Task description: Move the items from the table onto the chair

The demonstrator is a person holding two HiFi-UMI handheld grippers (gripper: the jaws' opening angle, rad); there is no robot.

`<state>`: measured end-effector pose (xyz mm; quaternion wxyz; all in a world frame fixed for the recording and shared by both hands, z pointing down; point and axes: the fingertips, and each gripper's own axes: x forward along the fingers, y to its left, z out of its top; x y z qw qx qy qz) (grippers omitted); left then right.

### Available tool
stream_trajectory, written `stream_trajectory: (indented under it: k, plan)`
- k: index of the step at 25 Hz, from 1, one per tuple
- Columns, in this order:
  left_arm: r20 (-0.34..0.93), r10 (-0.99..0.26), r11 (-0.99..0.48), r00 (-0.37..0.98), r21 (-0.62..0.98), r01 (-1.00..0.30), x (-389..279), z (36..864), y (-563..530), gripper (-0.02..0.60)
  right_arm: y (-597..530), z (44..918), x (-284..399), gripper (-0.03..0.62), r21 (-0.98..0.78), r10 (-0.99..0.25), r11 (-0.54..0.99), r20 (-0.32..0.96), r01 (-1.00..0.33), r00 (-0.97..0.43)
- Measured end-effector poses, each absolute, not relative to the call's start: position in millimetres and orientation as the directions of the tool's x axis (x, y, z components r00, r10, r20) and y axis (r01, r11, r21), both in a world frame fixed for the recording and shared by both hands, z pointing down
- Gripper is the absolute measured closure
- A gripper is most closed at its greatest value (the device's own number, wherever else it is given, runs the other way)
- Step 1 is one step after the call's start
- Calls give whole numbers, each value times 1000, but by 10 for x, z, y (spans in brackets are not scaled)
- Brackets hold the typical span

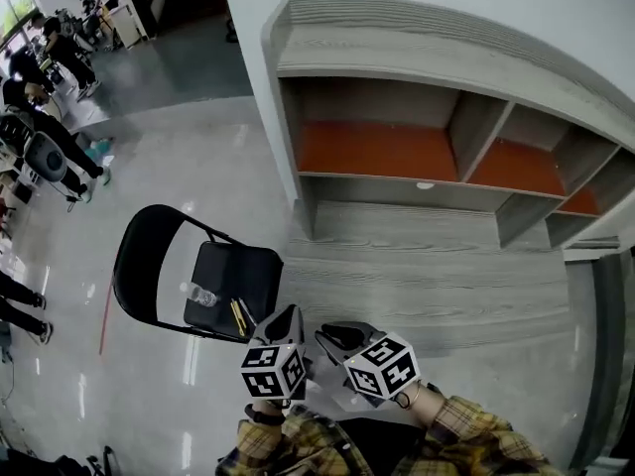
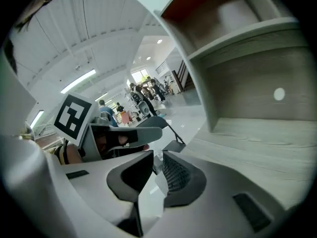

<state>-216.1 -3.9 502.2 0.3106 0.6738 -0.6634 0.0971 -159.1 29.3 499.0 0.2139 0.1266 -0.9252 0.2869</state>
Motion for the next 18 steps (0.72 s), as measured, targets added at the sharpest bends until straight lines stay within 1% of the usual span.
stream_trajectory:
  k: [6, 10, 14, 18]
  plan:
    - [474, -856, -73, 207, 285, -956, -852, 4641, -415, 578, -281, 4701, -128, 528, -448, -307, 744, 429, -495, -849]
    - [471, -831, -177, 296, 280, -944, -125, 4597, -593, 578, -600, 4662, 723, 529, -470, -428, 661, 404, -585, -808]
    - [476, -797, -269, 373, 274, -923, 323, 4557, -721, 578, -733, 4643, 1269, 543, -487, -512, 591, 389, -643, -766]
    - [459, -782, -324, 422, 280, -904, 530, 4440, -820, 578, -759, 4471, 1499, 560, -467, -554, 595, 352, -654, -755]
